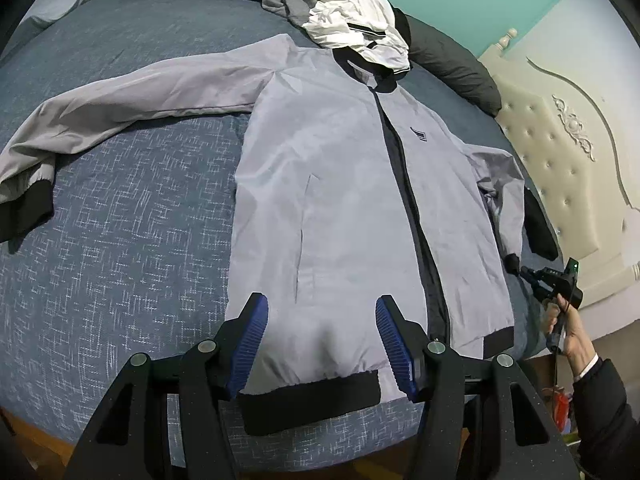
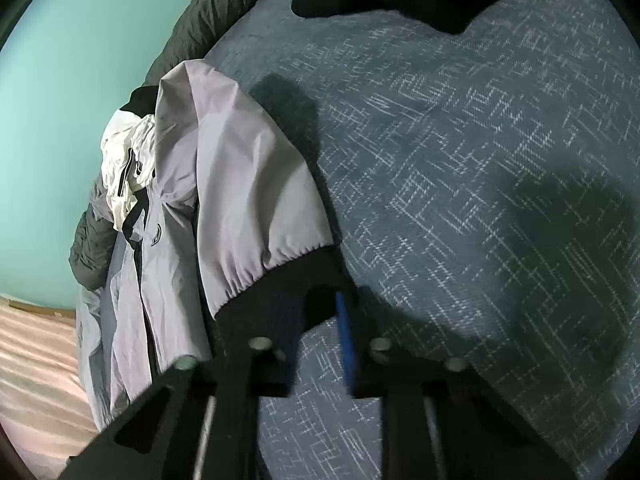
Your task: Fold clothes
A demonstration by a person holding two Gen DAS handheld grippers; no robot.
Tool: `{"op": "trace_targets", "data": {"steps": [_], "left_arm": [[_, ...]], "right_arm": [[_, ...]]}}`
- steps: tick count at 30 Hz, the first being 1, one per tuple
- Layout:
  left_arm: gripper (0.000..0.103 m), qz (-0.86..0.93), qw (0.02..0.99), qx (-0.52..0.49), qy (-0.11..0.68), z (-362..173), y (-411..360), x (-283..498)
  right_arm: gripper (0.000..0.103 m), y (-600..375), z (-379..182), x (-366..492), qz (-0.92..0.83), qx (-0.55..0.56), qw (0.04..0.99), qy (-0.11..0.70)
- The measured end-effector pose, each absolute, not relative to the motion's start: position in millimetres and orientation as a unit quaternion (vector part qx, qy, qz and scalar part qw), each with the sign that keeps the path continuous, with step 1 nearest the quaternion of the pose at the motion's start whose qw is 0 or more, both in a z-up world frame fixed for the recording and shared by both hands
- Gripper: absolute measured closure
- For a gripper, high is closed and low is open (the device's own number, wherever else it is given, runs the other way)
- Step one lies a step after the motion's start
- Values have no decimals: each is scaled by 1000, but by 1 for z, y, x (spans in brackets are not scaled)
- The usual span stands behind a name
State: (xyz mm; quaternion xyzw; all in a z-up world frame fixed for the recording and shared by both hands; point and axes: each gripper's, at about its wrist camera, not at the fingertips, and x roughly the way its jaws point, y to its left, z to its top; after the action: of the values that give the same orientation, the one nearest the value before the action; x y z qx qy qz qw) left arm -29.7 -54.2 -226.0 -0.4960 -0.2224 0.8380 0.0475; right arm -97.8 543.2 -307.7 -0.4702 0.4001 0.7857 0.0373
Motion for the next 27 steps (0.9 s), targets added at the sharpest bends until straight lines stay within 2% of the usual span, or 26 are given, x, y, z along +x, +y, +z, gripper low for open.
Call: {"op": "trace_targets", "data": {"steps": [2, 10, 12, 13, 14, 22, 24, 27], "left_arm": [[43, 839, 48, -495, -222, -225, -54, -29], [43, 841, 47, -490, -224, -222, -56, -27], [43, 840, 47, -491, -224, -223, -57, -27], [43, 840, 47, -491, -225, -223, -57, -28], [43, 840, 47, -491, -226, -223, -57, -28], [43, 844, 44, -486, -222, -216, -61, -22], [43, 845, 41, -485, -223, -215, -63, -20], [43, 844, 37, -487, -221, -215, -65, -18]], "right_arm": [[99, 543, -305, -98, 787, -463, 32, 406], [98, 535, -299, -100, 781, -457, 25, 426], [80, 532, -303, -100, 767, -465, 24, 441], [46, 529, -305, -99, 764, -468, 22, 445], [33, 526, -307, -99, 762, -467, 19, 448], [33, 525, -326, -98, 746, -439, 23, 501], [39, 526, -328, -99, 747, -431, 31, 505], [61, 528, -329, -100, 755, -425, 46, 497]]}}
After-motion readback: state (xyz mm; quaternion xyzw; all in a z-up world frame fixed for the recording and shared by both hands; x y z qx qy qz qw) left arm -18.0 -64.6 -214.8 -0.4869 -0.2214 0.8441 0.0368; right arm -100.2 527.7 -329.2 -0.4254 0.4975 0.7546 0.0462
